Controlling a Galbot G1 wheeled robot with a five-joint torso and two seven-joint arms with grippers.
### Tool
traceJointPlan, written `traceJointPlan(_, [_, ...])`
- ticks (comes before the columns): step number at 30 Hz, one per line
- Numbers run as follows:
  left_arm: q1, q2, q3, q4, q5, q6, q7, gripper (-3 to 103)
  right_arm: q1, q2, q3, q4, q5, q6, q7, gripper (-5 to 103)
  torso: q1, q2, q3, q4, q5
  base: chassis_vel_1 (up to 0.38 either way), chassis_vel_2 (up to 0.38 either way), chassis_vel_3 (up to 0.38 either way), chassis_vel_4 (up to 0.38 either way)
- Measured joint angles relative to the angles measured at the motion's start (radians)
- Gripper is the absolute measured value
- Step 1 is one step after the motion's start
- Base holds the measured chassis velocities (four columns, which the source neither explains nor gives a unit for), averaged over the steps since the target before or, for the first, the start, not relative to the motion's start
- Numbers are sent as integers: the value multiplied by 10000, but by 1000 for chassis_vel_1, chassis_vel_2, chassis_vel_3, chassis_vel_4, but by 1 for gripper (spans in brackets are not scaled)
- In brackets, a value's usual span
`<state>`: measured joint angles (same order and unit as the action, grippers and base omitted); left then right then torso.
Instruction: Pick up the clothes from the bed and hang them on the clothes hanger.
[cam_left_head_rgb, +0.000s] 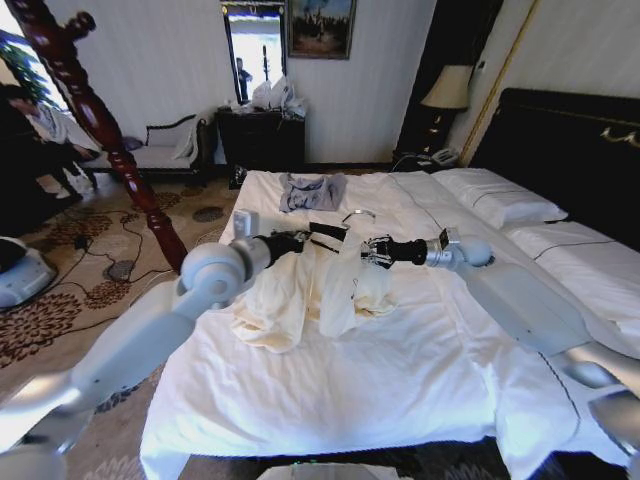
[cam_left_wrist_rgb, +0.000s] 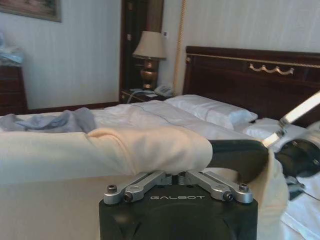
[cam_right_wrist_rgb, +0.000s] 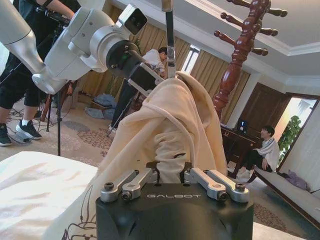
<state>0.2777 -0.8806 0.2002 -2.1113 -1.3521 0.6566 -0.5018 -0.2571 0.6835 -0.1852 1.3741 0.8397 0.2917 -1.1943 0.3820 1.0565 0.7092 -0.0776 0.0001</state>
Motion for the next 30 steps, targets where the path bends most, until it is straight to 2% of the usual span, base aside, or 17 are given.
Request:
traceJointPlan(12, [58, 667, 140, -806, -605, 607, 181, 0, 125, -203, 63, -88, -118, 66, -222, 17, -1, 0, 0, 2, -1, 0, 0, 0, 0])
traceJointPlan(20, [-77, 693, -241, -703, -1201, 724, 325, 0, 141, -265, 87, -23, -472, 167, -336, 17, -1, 1, -1, -2, -2, 0, 0, 0, 0])
traceJointPlan(29, [-104, 701, -252, -553, -1143, 785, 410, 0, 157, -231, -8, 13, -844, 180, -439, 17, 0, 0, 0, -1, -1, 0, 0, 0, 0])
traceJointPlan(30, [-70, 722, -257, -572, -1085, 785, 418, -3, 164, -216, -12, 11, -847, 180, -443, 17, -1, 0, 0, -1, -2, 0, 0, 0, 0])
